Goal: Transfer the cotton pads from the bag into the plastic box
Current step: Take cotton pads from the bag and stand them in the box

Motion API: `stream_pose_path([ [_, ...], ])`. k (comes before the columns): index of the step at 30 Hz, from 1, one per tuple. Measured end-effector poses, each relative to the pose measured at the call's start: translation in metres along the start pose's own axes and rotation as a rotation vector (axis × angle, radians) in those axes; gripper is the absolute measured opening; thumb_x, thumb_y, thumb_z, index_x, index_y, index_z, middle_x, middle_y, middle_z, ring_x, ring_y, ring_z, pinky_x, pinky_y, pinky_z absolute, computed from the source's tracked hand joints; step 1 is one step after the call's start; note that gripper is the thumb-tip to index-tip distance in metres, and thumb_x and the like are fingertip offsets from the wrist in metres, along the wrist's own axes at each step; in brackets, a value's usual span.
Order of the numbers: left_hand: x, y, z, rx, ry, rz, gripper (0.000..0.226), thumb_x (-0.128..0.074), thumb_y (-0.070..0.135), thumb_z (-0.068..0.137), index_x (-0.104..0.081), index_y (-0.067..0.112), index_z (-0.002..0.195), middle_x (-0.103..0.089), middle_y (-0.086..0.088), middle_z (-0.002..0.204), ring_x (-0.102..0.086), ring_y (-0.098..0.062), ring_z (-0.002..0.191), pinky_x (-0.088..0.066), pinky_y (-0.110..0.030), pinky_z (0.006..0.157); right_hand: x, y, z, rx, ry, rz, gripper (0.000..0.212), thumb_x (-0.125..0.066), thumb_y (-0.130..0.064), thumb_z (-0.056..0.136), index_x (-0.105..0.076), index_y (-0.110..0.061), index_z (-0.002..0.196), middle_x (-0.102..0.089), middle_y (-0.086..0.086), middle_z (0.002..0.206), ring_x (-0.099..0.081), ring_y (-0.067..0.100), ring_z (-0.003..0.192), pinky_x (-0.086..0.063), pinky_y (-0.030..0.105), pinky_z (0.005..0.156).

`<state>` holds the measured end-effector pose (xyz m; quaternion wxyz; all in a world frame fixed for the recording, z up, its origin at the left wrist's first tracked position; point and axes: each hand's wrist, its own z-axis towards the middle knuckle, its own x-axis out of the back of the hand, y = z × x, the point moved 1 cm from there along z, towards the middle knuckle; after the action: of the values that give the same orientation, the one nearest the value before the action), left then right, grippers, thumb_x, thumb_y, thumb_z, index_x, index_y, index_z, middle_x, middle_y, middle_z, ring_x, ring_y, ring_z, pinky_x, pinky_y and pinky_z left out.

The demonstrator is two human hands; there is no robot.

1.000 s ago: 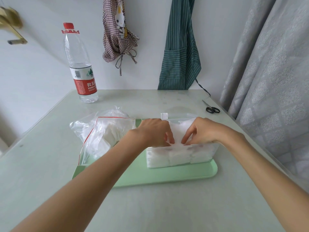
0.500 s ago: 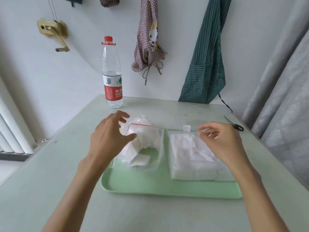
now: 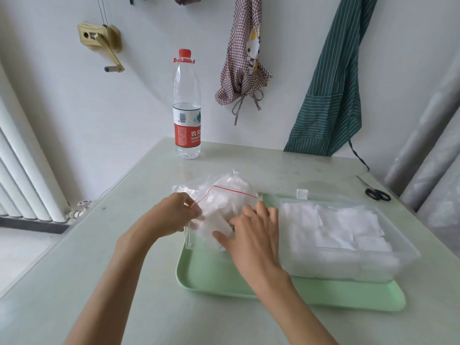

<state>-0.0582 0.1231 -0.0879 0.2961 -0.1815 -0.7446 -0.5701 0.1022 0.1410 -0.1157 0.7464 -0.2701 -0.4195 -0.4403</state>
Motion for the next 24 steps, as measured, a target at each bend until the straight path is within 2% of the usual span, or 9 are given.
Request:
stream_pose_path([
  [3, -0.001, 0.003, -0.001, 0.010, -0.015, -0.062, 0.016, -0.047, 0.020, 0.097, -0.051, 0.015, 0.082, -0.073, 0.007, 0.091, -0.070, -0.016, 0.085, -0.048, -0.029, 0.071, -0.007, -0.005, -0.002, -0.005, 0.019, 0.036, 0.033, -0.084, -0.048, 0.057, -0.062, -0.025, 0.047, -0.053, -0.005, 0.056, -0.050, 0.022, 0.068, -0.022, 0.033, 0.067],
  [6, -0.001, -0.001, 0.002, 0.036, 0.021, -0.012, 0.017, -0.050, 0.024, 0.093, -0.056, 0.021, 0.078, -0.075, 0.001, 0.089, -0.068, -0.028, 0.092, -0.051, -0.039, 0.085, -0.005, 0.001, -0.001, 0.004, 0.050, 0.135, 0.025, -0.087, -0.042, 0.054, -0.066, -0.028, 0.054, -0.054, -0.008, 0.057, -0.051, 0.021, 0.067, -0.021, 0.031, 0.066],
  [9, -0.002, -0.002, 0.004, 0.045, 0.074, 0.065, 0.017, -0.051, 0.024, 0.090, -0.058, 0.023, 0.074, -0.074, 0.004, 0.085, -0.067, -0.025, 0.092, -0.050, -0.042, 0.089, 0.003, 0.014, 0.000, 0.025, 0.062, 0.320, 0.022, -0.089, -0.033, 0.053, -0.070, -0.028, 0.064, -0.057, -0.009, 0.064, -0.050, 0.020, 0.073, -0.023, 0.029, 0.066],
  [11, -0.004, 0.001, 0.004, 0.051, 0.118, 0.173, 0.012, -0.053, 0.028, 0.088, -0.061, 0.023, 0.080, -0.073, 0.005, 0.087, -0.064, -0.024, 0.095, -0.049, -0.038, 0.088, 0.010, 0.023, 0.001, 0.073, -0.002, 0.435, 0.018, -0.086, -0.028, 0.060, -0.070, -0.026, 0.068, -0.057, -0.011, 0.070, -0.043, 0.013, 0.079, -0.027, 0.027, 0.069],
  [13, -0.004, 0.005, 0.000, 0.060, 0.179, 0.269, 0.013, -0.055, 0.035, 0.088, -0.062, 0.025, 0.091, -0.069, 0.002, 0.097, -0.060, -0.025, 0.099, -0.046, -0.034, 0.086, 0.019, 0.031, 0.001, 0.036, -0.078, 0.550, 0.015, -0.083, -0.026, 0.067, -0.068, -0.027, 0.070, -0.054, -0.017, 0.075, -0.040, 0.003, 0.079, -0.031, 0.018, 0.071],
  [14, -0.004, 0.007, -0.002, 0.060, 0.211, 0.295, 0.016, -0.056, 0.038, 0.088, -0.061, 0.025, 0.096, -0.067, 0.002, 0.102, -0.058, -0.026, 0.101, -0.044, -0.033, 0.084, 0.024, 0.034, 0.002, -0.004, -0.099, 0.618, 0.017, -0.080, -0.025, 0.070, -0.064, -0.031, 0.070, -0.054, -0.019, 0.076, -0.043, 0.000, 0.077, -0.033, 0.012, 0.069],
  [16, -0.001, 0.009, -0.006, 0.049, 0.268, 0.313, 0.022, -0.059, 0.039, 0.088, -0.059, 0.025, 0.104, -0.062, 0.006, 0.111, -0.056, -0.024, 0.104, -0.040, -0.031, 0.080, 0.032, 0.037, 0.002, -0.058, -0.107, 0.711, 0.025, -0.076, -0.024, 0.076, -0.054, -0.033, 0.068, -0.058, -0.019, 0.073, -0.051, -0.005, 0.071, -0.036, 0.010, 0.063],
  [20, 0.006, 0.013, -0.011, -0.041, 0.303, 0.246, 0.035, -0.070, 0.036, 0.081, -0.053, 0.028, 0.110, -0.059, 0.015, 0.109, -0.055, -0.014, 0.100, -0.035, -0.028, 0.076, 0.043, 0.038, 0.005, -0.170, -0.095, 0.895, 0.015, -0.072, -0.021, 0.080, -0.058, -0.024, 0.076, -0.070, -0.012, 0.073, -0.059, 0.004, 0.062, -0.046, 0.021, 0.061],
  [24, 0.016, 0.028, -0.019, -0.203, 0.297, 0.023, 0.035, -0.072, 0.028, 0.080, -0.055, 0.026, 0.111, -0.059, 0.012, 0.101, -0.058, -0.012, 0.092, -0.043, -0.030, 0.082, 0.052, 0.046, 0.009, -0.326, -0.165, 1.188, 0.014, -0.072, -0.017, 0.082, -0.063, -0.016, 0.091, -0.074, -0.006, 0.078, -0.066, 0.003, 0.065, -0.050, 0.018, 0.063],
])
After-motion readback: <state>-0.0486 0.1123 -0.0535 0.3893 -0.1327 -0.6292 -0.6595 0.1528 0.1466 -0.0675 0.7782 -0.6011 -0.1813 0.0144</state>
